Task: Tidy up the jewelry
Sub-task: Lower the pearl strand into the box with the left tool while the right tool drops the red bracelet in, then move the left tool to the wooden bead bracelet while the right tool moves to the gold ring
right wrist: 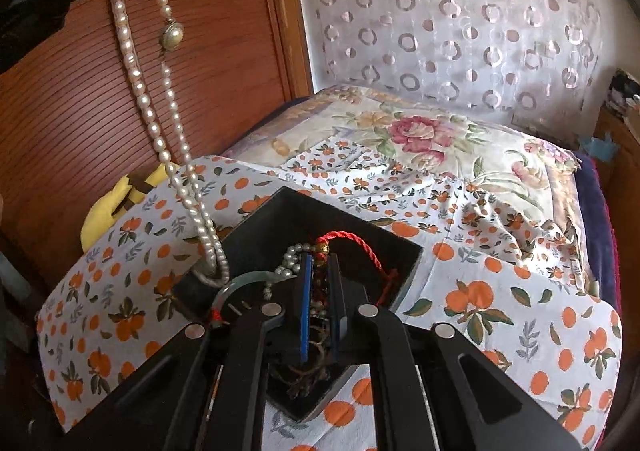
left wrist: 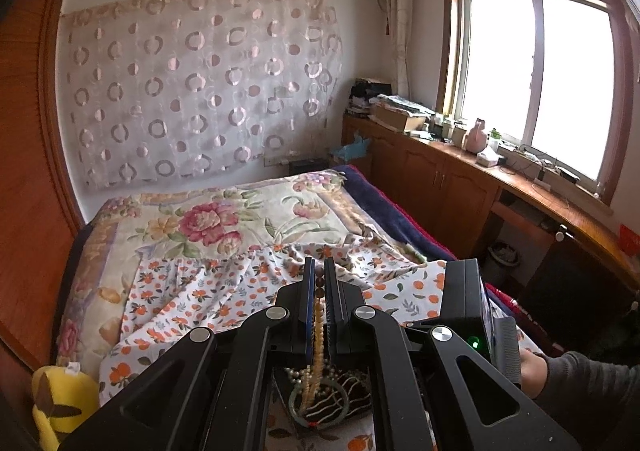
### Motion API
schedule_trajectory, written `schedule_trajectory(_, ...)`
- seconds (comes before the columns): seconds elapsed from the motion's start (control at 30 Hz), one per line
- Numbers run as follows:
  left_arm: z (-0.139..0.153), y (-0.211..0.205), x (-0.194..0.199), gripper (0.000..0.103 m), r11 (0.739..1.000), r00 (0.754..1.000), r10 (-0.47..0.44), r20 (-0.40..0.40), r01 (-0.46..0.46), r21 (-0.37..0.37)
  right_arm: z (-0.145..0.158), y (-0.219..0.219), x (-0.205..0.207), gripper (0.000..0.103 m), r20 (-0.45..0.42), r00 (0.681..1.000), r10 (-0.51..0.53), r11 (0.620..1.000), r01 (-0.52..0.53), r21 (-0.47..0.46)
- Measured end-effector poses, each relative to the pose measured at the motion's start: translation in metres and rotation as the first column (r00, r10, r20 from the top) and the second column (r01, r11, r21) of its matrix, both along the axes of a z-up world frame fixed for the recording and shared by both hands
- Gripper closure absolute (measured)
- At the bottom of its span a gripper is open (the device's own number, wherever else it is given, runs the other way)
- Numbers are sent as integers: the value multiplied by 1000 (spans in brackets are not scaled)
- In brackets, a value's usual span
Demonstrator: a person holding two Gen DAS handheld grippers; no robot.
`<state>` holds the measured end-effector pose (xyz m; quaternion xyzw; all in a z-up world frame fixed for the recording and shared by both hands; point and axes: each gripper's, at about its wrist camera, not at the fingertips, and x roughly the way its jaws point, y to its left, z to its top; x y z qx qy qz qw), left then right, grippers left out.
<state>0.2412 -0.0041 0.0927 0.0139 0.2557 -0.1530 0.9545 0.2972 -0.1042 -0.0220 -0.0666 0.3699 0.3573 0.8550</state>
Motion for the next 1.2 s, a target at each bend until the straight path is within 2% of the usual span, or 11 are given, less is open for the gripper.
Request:
schedule_trajectory(0.03, 0, -1, 3, 99, 1000, 1000, -2, 0, 2, 2, 0, -1, 2, 84, -1, 1000, -3, 1000, 3, 9)
schedule_trajectory(0.07, 0, -3, 4, 99, 1000, 1000, -3, 1, 3, 4, 1, -2, 3, 75, -2, 1000, -5, 1000, 5, 16)
schedule_trajectory(0.1, 0, -5, 6, 99, 1000, 1000, -5, 3, 5, 7, 2, -4, 4, 71, -3, 1000, -1, 1000, 2, 24)
schedule_trajectory(0.3, -5, -9, 20, 99, 1000, 1000, -9, -6, 9, 7, 7, -20, 7, 71, 21, 999, -37, 999, 36, 25)
schedule_trajectory(0.5, -22, -18, 32, 99, 1000, 999, -24, -44, 25, 18, 9, -39, 4, 71, 39, 997, -69, 998, 69, 3)
schedule_trajectory(0.73, -48, -23, 41, 99, 998, 996, -15, -89, 20, 57, 1, -46, -11, 71, 21, 997, -79, 997, 79, -3)
schedule_trajectory(0.9, -65, -19, 42, 99, 998, 992, -9, -125, 17, 58, -1, -51, -22, 71, 15, 997, -80, 997, 80, 0)
schedule_trajectory(1.2, -71, -21, 36, 98, 998, 991, -17, -132, 25, 60, -6, -58, -43, 71, 5, 996, -94, 996, 94, -3)
